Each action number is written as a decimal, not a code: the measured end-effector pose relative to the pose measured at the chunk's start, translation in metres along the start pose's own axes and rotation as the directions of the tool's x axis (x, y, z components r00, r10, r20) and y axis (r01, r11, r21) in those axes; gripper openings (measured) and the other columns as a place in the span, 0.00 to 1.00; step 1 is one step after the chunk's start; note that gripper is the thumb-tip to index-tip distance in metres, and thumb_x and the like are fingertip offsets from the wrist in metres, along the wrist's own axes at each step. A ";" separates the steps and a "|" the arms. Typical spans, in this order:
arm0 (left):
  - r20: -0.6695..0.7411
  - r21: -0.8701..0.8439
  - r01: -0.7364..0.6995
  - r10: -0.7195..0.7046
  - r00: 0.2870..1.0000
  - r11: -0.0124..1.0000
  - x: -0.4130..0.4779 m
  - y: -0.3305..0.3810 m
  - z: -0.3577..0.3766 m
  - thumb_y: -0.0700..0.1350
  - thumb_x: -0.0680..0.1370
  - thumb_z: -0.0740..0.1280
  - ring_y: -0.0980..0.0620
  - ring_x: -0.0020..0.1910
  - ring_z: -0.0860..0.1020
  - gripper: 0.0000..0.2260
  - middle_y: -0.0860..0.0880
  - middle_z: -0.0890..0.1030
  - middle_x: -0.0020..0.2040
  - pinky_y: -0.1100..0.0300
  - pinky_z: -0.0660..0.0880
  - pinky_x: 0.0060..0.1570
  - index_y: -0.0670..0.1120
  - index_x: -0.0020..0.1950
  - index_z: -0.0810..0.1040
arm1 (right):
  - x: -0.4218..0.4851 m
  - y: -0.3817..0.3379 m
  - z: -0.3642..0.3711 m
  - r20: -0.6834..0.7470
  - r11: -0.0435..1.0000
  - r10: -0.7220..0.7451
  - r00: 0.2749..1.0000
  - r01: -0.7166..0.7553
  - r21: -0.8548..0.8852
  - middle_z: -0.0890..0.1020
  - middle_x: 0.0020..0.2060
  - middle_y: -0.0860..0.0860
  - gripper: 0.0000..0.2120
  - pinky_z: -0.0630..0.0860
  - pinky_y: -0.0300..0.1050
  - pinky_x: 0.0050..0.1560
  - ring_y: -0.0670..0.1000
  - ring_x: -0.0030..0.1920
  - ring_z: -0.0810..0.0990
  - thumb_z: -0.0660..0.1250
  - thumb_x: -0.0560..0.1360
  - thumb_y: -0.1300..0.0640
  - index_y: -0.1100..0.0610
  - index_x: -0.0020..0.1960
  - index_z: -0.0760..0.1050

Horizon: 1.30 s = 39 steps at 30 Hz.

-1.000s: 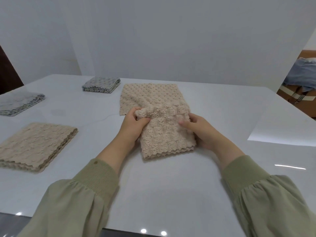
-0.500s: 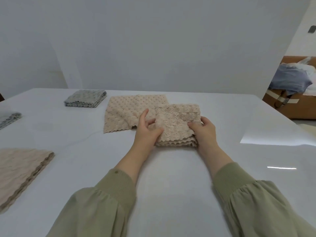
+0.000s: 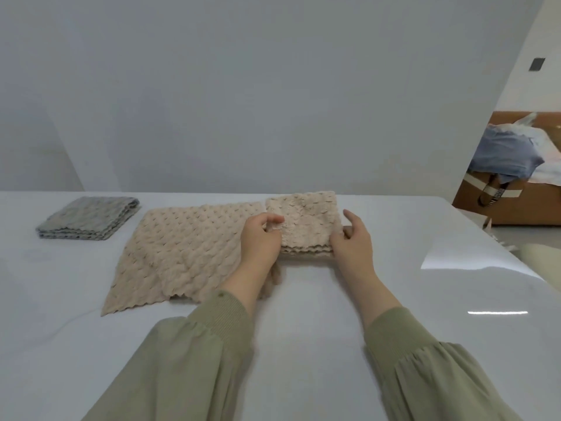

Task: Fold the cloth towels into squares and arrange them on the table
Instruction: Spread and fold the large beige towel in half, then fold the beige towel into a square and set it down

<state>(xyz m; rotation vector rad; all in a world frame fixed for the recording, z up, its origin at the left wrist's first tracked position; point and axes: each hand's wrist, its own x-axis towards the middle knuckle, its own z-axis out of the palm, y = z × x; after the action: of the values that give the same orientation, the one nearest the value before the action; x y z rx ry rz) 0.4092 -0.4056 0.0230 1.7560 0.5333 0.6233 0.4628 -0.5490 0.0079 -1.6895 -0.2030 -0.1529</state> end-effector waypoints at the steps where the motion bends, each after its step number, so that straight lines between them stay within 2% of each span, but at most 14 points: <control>1: 0.009 0.007 -0.008 0.008 1.000 1.000 0.010 0.002 0.008 0.31 0.72 0.59 0.40 0.56 0.78 0.19 0.46 0.79 0.55 0.49 0.76 0.51 0.55 0.40 0.78 | 0.013 0.003 -0.001 -0.042 1.000 0.008 0.999 -0.007 0.018 0.78 0.43 0.54 0.24 0.69 0.25 0.34 0.45 0.37 0.74 0.61 0.75 0.65 0.56 0.70 0.65; 4: 0.047 0.061 -0.057 0.054 0.997 0.997 0.039 0.004 0.032 0.30 0.73 0.58 0.39 0.55 0.78 0.20 0.43 0.80 0.52 0.51 0.76 0.51 0.54 0.39 0.78 | 0.046 0.011 -0.001 -0.115 1.000 0.025 0.993 -0.026 0.000 0.79 0.48 0.54 0.22 0.68 0.28 0.34 0.48 0.42 0.76 0.61 0.74 0.64 0.57 0.68 0.68; 8: 0.106 0.173 -0.131 0.113 0.988 0.976 0.071 -0.001 0.053 0.32 0.77 0.57 0.46 0.49 0.79 0.17 0.48 0.80 0.53 0.64 0.73 0.40 0.52 0.41 0.78 | 0.076 0.020 0.004 -0.117 0.989 -0.045 0.992 0.027 -0.146 0.76 0.48 0.51 0.19 0.64 0.29 0.36 0.49 0.44 0.75 0.61 0.74 0.65 0.58 0.65 0.71; 10: 0.125 0.237 -0.121 0.093 0.988 0.964 0.083 -0.007 0.057 0.34 0.77 0.58 0.45 0.53 0.78 0.15 0.45 0.79 0.57 0.62 0.73 0.44 0.51 0.45 0.79 | 0.084 0.025 0.006 -0.074 0.962 -0.074 0.995 0.052 -0.267 0.77 0.50 0.52 0.19 0.66 0.30 0.42 0.52 0.50 0.76 0.60 0.75 0.64 0.59 0.66 0.70; 11: 0.146 0.309 -0.123 0.081 0.986 0.943 0.086 -0.010 0.058 0.35 0.77 0.58 0.45 0.57 0.77 0.13 0.45 0.77 0.61 0.61 0.72 0.49 0.50 0.51 0.79 | 0.086 0.028 0.007 -0.048 0.916 -0.086 0.995 0.060 -0.397 0.77 0.55 0.54 0.20 0.67 0.35 0.49 0.54 0.55 0.74 0.60 0.76 0.63 0.59 0.67 0.68; 13: 0.214 0.501 -0.182 0.082 0.973 0.846 0.088 -0.018 0.057 0.40 0.79 0.58 0.46 0.65 0.70 0.15 0.45 0.69 0.69 0.60 0.66 0.60 0.46 0.66 0.74 | 0.087 0.033 0.009 -0.003 0.711 -0.089 0.996 0.062 -0.700 0.72 0.64 0.57 0.22 0.66 0.48 0.60 0.58 0.64 0.68 0.58 0.77 0.58 0.60 0.71 0.63; 15: 0.276 0.602 -0.269 0.120 0.954 0.752 0.079 -0.022 0.054 0.45 0.81 0.56 0.45 0.71 0.62 0.19 0.44 0.62 0.74 0.55 0.60 0.68 0.46 0.72 0.66 | 0.080 0.032 0.011 0.042 0.570 -0.132 0.990 0.110 -0.814 0.65 0.71 0.57 0.25 0.60 0.52 0.67 0.59 0.69 0.62 0.55 0.78 0.55 0.59 0.74 0.58; 17: 0.318 0.631 -0.339 0.166 0.934 0.698 0.067 -0.020 0.046 0.46 0.81 0.55 0.45 0.73 0.59 0.20 0.45 0.59 0.75 0.53 0.58 0.69 0.46 0.73 0.64 | 0.068 0.026 0.017 0.126 0.514 -0.190 0.974 0.208 -0.832 0.60 0.74 0.56 0.25 0.54 0.54 0.71 0.57 0.73 0.57 0.54 0.79 0.54 0.58 0.75 0.56; 21: 0.395 0.688 -0.493 0.296 0.870 0.532 0.042 -0.008 0.013 0.43 0.78 0.59 0.47 0.70 0.62 0.18 0.47 0.67 0.71 0.53 0.59 0.70 0.46 0.68 0.71 | 0.033 0.014 0.036 0.245 0.492 -0.190 0.951 0.308 -0.814 0.60 0.74 0.56 0.24 0.50 0.57 0.73 0.58 0.74 0.54 0.54 0.79 0.54 0.58 0.74 0.58; 24: 0.381 0.738 -0.492 0.317 0.868 0.462 0.017 -0.010 -0.029 0.44 0.78 0.59 0.48 0.70 0.64 0.18 0.49 0.70 0.69 0.50 0.59 0.70 0.48 0.67 0.72 | -0.003 0.005 0.048 0.294 0.511 -0.216 0.931 0.364 -0.779 0.61 0.73 0.57 0.23 0.50 0.56 0.73 0.58 0.74 0.55 0.56 0.78 0.55 0.59 0.72 0.61; 28: 0.286 0.740 -0.420 0.320 0.903 0.525 -0.030 -0.030 -0.083 0.44 0.79 0.58 0.49 0.69 0.64 0.16 0.49 0.71 0.68 0.53 0.59 0.70 0.46 0.66 0.74 | -0.049 -0.007 0.057 0.332 0.549 -0.244 0.911 0.412 -0.727 0.64 0.71 0.57 0.22 0.52 0.56 0.73 0.58 0.73 0.57 0.56 0.78 0.56 0.59 0.71 0.64; 33: 0.228 0.714 -0.394 0.340 0.912 0.579 -0.070 -0.050 -0.128 0.43 0.77 0.62 0.47 0.67 0.65 0.16 0.46 0.73 0.66 0.54 0.59 0.68 0.44 0.65 0.75 | -0.098 -0.017 0.071 0.399 0.535 -0.270 0.876 0.481 -0.695 0.64 0.71 0.57 0.21 0.53 0.55 0.73 0.57 0.73 0.57 0.54 0.79 0.55 0.59 0.70 0.64; 36: 0.225 0.751 -0.371 0.316 0.922 0.546 -0.080 -0.055 -0.149 0.46 0.77 0.63 0.47 0.70 0.63 0.19 0.46 0.69 0.69 0.49 0.59 0.70 0.46 0.67 0.72 | -0.126 -0.023 0.082 0.420 0.559 -0.277 0.864 0.501 -0.661 0.66 0.70 0.55 0.21 0.54 0.54 0.72 0.57 0.72 0.59 0.55 0.79 0.52 0.58 0.69 0.65; 39: 0.199 0.784 -0.270 0.185 0.962 0.558 -0.086 -0.064 -0.171 0.49 0.76 0.63 0.46 0.73 0.57 0.24 0.47 0.62 0.74 0.48 0.57 0.71 0.48 0.72 0.66 | -0.144 -0.021 0.088 0.477 0.531 -0.242 0.845 0.527 -0.663 0.69 0.67 0.54 0.20 0.56 0.51 0.70 0.56 0.70 0.62 0.58 0.77 0.50 0.57 0.67 0.67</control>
<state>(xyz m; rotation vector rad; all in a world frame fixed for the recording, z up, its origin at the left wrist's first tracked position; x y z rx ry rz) 0.2307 -0.3203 -0.0131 2.7647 0.5692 0.4898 0.3157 -0.4657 -0.0144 -2.5347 -0.8982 -0.3326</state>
